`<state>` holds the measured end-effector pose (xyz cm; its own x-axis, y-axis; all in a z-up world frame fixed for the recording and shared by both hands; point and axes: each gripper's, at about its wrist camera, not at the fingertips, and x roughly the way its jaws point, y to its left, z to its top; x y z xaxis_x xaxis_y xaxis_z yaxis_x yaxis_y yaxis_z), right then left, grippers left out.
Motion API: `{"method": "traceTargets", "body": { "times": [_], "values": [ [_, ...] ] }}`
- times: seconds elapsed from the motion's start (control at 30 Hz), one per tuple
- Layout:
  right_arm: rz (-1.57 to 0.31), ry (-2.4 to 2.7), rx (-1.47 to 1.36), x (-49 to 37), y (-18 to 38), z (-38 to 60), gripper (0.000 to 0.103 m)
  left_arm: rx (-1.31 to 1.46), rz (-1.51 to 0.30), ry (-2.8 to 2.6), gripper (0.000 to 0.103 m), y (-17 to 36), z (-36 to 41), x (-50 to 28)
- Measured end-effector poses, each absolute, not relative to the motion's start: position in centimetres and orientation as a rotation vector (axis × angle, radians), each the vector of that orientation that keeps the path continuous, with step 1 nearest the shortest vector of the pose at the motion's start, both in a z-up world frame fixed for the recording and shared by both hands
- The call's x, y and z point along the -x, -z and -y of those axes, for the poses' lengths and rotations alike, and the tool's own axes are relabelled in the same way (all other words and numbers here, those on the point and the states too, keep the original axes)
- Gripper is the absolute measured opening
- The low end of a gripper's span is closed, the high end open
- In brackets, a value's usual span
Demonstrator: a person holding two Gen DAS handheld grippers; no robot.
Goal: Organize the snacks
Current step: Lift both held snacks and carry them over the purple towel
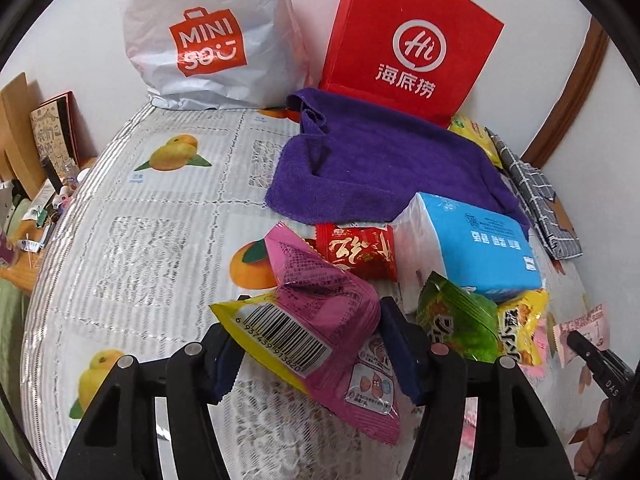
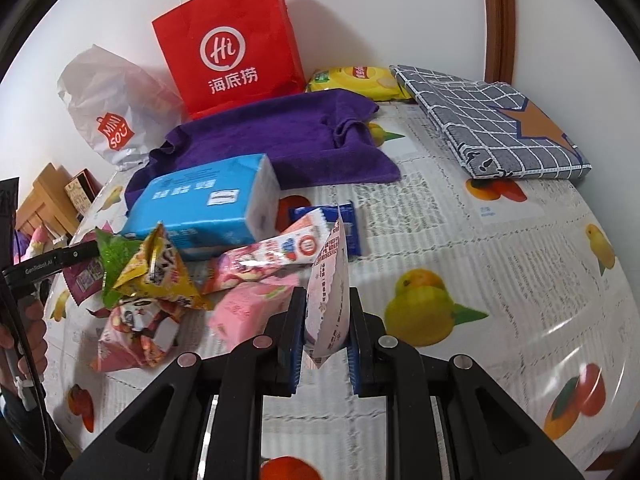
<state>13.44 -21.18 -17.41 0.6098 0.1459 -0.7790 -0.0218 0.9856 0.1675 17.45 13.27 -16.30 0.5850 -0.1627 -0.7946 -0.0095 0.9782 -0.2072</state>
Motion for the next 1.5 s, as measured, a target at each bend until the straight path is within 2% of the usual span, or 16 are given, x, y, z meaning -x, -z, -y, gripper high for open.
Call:
{"method": "traceTargets", "body": {
  "times": [0.47,0.83,1.13,1.5],
  "values": [
    [-0.846,-0.091,-0.145,-9.8,14.2,19.2,0.018,0.184,-0.884,0.124,0.061,12.7,-12.7,-12.6],
    [-0.815,-0.218,-0.131,-11.0,11.5,18.1,0.019,0.134,-0.833,0.076,0.061,8.9,-9.1,-10.2],
    [-0.791,-0.299,-0.072,-14.9,9.1,16.3,0.019,0.139,-0.804,0.082,0.061,5.9,-7.1,-13.1],
    [-0.786,-0.308,-0.084,-23.5,6.7,16.3,0.019,0.123,-0.753,0.077,0.061,2.6,-5.8,-20.1]
  ]
}}
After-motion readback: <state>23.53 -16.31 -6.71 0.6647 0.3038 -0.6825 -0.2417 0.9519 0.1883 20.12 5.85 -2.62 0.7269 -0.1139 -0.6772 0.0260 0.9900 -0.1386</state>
